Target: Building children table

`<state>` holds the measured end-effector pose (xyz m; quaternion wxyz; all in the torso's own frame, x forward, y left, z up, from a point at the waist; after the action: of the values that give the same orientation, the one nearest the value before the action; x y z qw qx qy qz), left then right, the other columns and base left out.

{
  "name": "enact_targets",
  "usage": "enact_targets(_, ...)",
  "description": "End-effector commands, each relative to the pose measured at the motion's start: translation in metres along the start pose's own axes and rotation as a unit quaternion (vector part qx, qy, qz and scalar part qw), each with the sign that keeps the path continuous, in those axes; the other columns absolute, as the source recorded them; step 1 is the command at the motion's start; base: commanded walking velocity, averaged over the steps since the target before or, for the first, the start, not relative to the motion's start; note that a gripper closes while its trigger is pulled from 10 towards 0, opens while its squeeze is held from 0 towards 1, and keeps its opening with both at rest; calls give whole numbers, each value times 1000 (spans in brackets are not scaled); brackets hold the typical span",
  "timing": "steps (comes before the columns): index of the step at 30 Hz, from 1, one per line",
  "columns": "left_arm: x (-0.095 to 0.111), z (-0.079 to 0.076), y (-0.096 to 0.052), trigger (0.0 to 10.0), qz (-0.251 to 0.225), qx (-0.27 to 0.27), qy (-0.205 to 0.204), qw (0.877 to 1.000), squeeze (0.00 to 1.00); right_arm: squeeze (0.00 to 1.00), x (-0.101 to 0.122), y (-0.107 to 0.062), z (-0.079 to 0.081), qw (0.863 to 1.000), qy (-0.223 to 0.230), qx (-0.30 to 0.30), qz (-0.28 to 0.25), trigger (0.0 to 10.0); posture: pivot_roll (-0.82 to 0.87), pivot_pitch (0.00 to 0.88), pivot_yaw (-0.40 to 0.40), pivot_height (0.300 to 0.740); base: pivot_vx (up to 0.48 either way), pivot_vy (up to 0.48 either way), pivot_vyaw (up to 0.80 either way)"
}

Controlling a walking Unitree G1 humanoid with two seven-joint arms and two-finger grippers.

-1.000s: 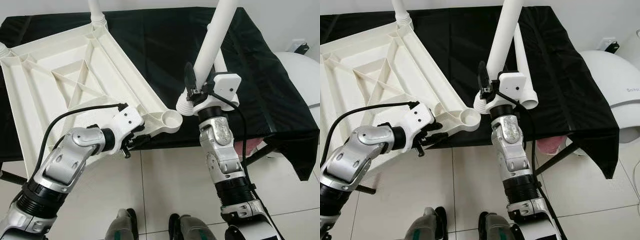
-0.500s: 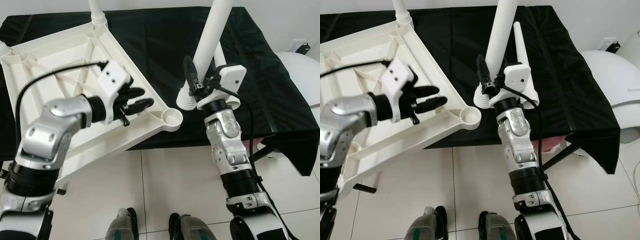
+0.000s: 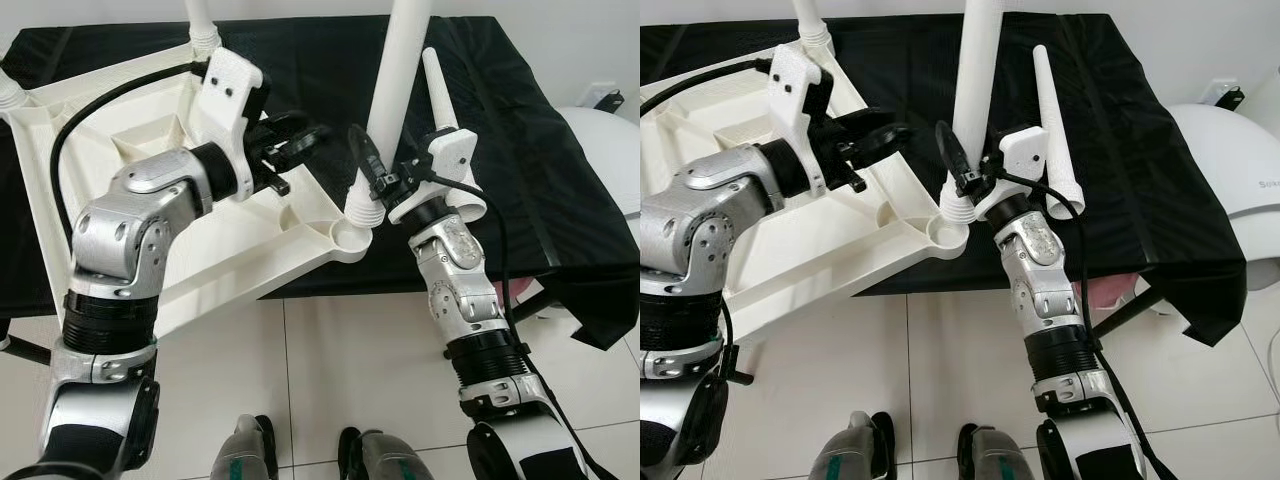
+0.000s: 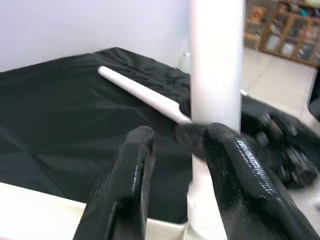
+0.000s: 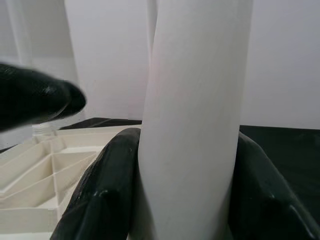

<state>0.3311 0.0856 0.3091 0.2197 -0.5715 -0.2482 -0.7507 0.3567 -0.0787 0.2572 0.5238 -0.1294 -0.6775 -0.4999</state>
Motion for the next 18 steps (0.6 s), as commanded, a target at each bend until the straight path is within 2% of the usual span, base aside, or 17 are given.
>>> enact_targets(1,6,3,2,10000,-12,9,-13,1000,0,0,0,2,3,1000,4,16,0,10000,-3,152,-26,740,0,0,0)
enact_targets(2,6,3,2,10000,-12,9,-13,1000,0,0,0,2,3,1000,4,16,0,10000,-3,152,-26,740,0,0,0)
enact_targets(3,12,7,3,10000,-27,14,-30,999,1000,0,0,2,3,1000,3,23,3,10000,-3,152,-26,740,0,0,0)
enact_targets(10,15,14,9,10000,-22,27,-44,998,1000,0,-1,2,3,999,3,42,10,10000,-3,144,-26,740,0,0,0)
enact_targets(15,19,11,12,10000,-24,14,-43,999,1000,0,-2,3,4,998,7,58,14,10000,-1,143,-24,740,0,0,0)
enact_targets(16,22,11,15,10000,-29,11,-50,998,0,0,-2,4,4,998,8,65,15,10000,4,147,-25,740,0,0,0)
enact_targets(18,29,8,19,10000,-40,-1,-56,998,0,0,-2,5,5,997,9,81,18,10000,3,147,-25,740,0,0,0)
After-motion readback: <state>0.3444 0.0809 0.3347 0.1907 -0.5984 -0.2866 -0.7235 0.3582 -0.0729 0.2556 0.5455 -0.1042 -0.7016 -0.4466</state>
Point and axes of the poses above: a point about 5 cm out from each wrist's last joint towards the gripper, its own y axis pointing out of the wrist towards the gripper, its own x axis along the axis of the wrist's last joint, z = x × y, the point moved 3 cm from there along y, pointing out of the wrist towards the gripper, and after that the axes turned 5 degrees about y, right-handed, at the moved point
